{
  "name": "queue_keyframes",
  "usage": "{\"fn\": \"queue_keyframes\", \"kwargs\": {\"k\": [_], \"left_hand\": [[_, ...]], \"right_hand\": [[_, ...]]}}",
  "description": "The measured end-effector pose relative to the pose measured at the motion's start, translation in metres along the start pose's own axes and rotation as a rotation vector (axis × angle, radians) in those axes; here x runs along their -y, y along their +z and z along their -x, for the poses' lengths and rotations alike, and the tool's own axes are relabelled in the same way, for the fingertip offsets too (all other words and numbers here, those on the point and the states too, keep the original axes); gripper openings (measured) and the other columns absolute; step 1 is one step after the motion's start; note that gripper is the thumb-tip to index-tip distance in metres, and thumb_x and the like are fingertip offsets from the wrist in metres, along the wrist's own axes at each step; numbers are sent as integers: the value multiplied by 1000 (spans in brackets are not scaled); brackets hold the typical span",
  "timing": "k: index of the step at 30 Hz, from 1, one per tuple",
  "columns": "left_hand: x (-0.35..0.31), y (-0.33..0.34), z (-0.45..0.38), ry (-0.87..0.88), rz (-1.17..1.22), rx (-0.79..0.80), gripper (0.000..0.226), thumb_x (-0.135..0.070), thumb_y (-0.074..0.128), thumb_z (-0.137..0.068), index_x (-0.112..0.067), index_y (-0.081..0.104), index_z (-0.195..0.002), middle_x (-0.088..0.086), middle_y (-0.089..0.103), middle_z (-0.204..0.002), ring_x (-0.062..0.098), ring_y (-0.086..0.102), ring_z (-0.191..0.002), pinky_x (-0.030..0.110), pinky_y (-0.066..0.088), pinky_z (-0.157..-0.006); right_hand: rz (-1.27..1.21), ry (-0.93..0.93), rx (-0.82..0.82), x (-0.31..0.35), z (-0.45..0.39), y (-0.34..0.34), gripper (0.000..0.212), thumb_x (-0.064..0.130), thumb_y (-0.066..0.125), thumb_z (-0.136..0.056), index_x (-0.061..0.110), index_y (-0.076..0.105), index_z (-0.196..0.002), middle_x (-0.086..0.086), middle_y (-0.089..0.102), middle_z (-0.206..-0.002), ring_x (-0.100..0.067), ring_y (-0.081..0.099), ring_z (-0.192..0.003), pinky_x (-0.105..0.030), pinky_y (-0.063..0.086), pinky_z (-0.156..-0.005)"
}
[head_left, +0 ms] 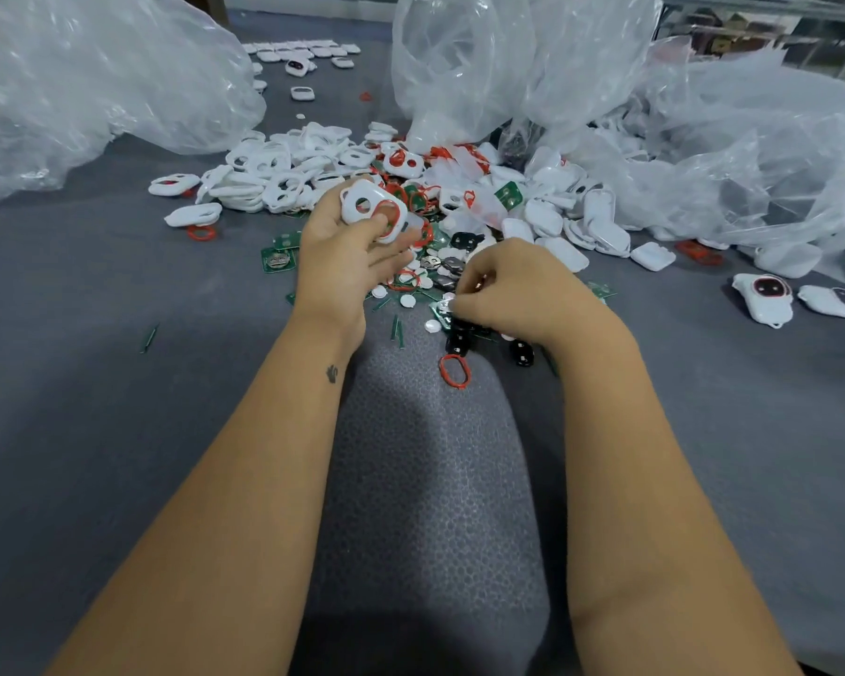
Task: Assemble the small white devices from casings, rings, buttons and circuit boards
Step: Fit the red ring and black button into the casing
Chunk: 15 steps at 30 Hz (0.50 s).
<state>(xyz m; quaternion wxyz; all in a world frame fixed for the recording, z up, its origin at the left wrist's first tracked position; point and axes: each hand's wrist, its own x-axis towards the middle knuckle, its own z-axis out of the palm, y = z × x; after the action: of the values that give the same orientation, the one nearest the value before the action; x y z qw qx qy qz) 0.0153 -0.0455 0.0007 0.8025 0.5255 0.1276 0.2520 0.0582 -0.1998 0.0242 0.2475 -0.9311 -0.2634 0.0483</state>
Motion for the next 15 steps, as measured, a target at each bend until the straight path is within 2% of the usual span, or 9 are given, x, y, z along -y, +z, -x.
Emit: {"fn": "queue_keyframes", "kwargs": {"k": [2, 4, 6, 10, 15], "left_hand": [[1, 2, 1, -13, -22, 31, 28, 1, 49, -96, -12, 54, -121, -6, 71, -78, 22, 73, -81, 25, 56, -62], [3, 4, 1, -14, -80, 54, 28, 1, 49, -97, -8, 54, -123, 0, 69, -87, 17, 72, -75, 24, 55, -61], [5, 5, 2, -7, -138, 70, 24, -1, 52, -96, -5, 57, -120, 5, 69, -94, 13, 70, -70, 21, 54, -60], [7, 6, 3, 6, -167, 100, 13, -4, 56, -96, -13, 64, -102, -5, 73, -82, 9, 68, -66, 16, 51, -57], [7, 4, 3, 10, -171, 88, 14, -14, 53, -100, -20, 64, -94, -10, 72, -77, 8, 67, -66, 19, 52, -59]], "right_hand": [[-18, -23, 87, -2, 1, -3, 5, 23, 73, -75, 21, 69, -77, 9, 60, -64, -3, 53, -58, -18, 42, -52], [-40, -47, 96, -6, -2, -5, 9, 21, 78, -75, 19, 71, -81, 9, 61, -66, -2, 52, -57, -14, 40, -51], [-33, -60, 80, -8, -4, -4, 11, 19, 79, -76, 18, 72, -85, 6, 62, -70, -4, 53, -61, -16, 41, -55], [-59, -74, 32, -11, -7, 1, 5, 14, 76, -80, 17, 72, -81, 9, 61, -68, -1, 52, -61, -4, 37, -51], [-292, -95, -140, -12, -7, 8, 10, 7, 69, -85, 14, 65, -78, 9, 60, -71, 1, 50, -59, -9, 37, -53]]}}
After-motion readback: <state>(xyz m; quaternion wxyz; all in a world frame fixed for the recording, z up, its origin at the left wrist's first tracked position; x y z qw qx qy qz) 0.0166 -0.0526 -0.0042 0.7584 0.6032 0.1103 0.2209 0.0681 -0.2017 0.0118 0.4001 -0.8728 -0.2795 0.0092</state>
